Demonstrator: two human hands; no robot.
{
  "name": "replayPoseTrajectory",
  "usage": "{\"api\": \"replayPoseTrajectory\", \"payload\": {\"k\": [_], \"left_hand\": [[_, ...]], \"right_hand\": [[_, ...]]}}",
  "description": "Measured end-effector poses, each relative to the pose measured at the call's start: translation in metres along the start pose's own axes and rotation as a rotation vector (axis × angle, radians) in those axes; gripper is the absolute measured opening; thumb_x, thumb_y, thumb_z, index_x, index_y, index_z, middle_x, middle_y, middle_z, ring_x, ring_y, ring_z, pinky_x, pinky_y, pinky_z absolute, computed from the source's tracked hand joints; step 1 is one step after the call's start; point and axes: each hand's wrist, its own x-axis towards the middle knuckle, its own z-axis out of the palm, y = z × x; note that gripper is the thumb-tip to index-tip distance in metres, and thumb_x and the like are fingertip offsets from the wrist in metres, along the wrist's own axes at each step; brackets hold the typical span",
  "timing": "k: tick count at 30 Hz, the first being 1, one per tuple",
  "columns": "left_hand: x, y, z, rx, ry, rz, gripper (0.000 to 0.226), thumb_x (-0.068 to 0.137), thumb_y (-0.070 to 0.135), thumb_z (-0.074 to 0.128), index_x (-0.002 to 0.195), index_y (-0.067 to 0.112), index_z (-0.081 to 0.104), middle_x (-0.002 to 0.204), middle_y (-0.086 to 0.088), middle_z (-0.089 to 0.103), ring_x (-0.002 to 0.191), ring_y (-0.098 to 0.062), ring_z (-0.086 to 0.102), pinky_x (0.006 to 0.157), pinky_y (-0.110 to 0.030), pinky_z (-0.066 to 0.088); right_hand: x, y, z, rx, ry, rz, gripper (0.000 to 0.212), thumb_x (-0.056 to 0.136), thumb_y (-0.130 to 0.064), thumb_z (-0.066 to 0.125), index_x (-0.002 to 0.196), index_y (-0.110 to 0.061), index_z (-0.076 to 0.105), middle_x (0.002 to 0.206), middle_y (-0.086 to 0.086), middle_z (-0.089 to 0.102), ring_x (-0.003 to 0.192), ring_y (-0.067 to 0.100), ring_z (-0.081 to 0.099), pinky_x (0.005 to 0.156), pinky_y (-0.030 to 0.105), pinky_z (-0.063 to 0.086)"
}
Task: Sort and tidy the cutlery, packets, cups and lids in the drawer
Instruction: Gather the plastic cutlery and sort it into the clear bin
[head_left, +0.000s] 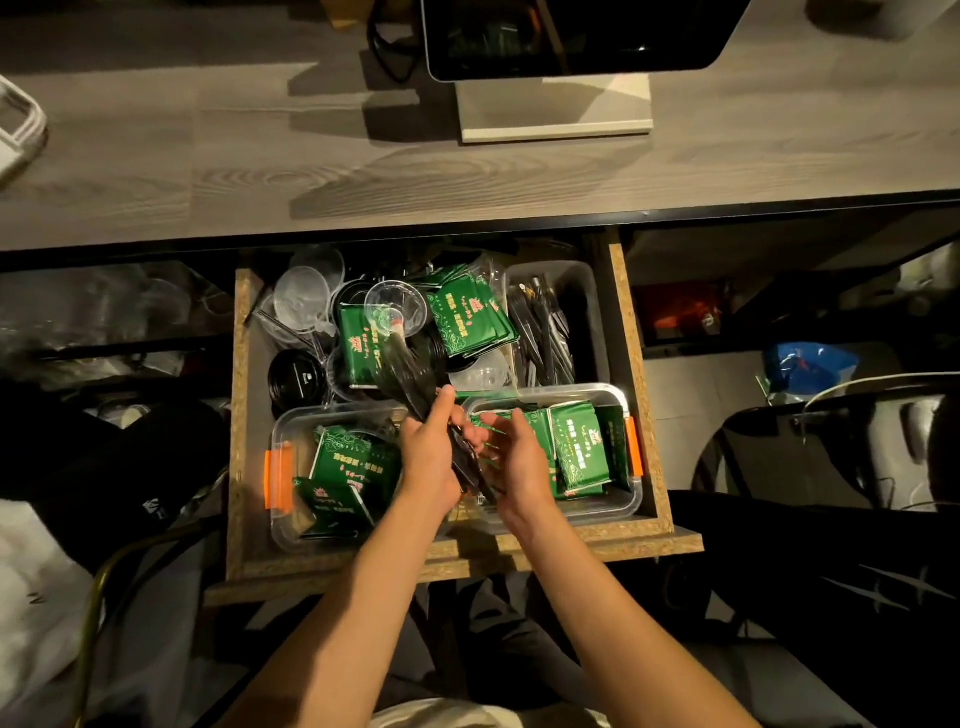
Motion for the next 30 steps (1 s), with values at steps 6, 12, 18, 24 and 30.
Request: {"api": "replayPoseTrajectory", "payload": {"k": [6,12,18,24,30], "left_hand": [[0.01,0.011,-0.022,-0.021,0.006,0.02,0.019,0.097,0.022,0.063,0.091,0.016,0.046,0.055,0.004,0.04,0.04,-0.009,0.036,0.038,-0.023,0.033],[0.015,0.016,-0.039,0.139,-0.006,0.038,0.019,0.095,0.025,0.066,0.095,0.011,0.053,0.054,0.005,0.04,0.04,-0.01,0.036,0.039,-0.025,0.038],[0.01,0.01,-0.042,0.162,-0.023,0.009,0.019,0.096,0.025,0.064,0.09,0.012,0.053,0.053,0.005,0.044,0.041,-0.011,0.04,0.042,-0.026,0.04],[0.002,0.005,-0.019,0.195,-0.129,-0.075,0.016,0.1,0.019,0.057,0.105,0.004,0.057,0.075,-0.01,0.072,0.063,-0.023,0.07,0.052,-0.031,0.057],[-0.009,0.001,0.004,0.358,-0.225,-0.105,0.024,0.099,0.018,0.059,0.115,0.002,0.052,0.097,-0.017,0.075,0.083,-0.031,0.075,0.074,-0.047,0.062]], "right_hand": [[0.053,-0.005,-0.03,-0.602,0.404,-0.357,0.016,0.097,-0.019,0.059,0.111,-0.016,0.066,0.097,0.002,0.066,0.068,0.013,0.06,0.061,0.026,0.052],[0.085,-0.004,-0.054,-1.39,0.33,-0.474,0.031,0.087,-0.03,0.072,0.117,-0.022,0.069,0.121,0.002,0.054,0.112,0.02,0.05,0.099,0.036,0.047],[0.067,-0.006,-0.055,-1.304,0.178,-0.665,0.026,0.091,-0.025,0.066,0.116,-0.021,0.069,0.117,-0.005,0.067,0.115,0.014,0.054,0.103,0.034,0.044],[0.006,-0.047,-0.049,-0.659,0.114,-0.793,0.015,0.093,-0.011,0.063,0.104,-0.017,0.071,0.093,-0.004,0.072,0.089,0.006,0.066,0.082,0.022,0.055],[-0.011,-0.075,-0.039,-0.489,-0.086,-0.615,0.01,0.091,-0.008,0.065,0.092,-0.006,0.074,0.081,0.005,0.072,0.075,0.015,0.068,0.067,0.025,0.054]]}}
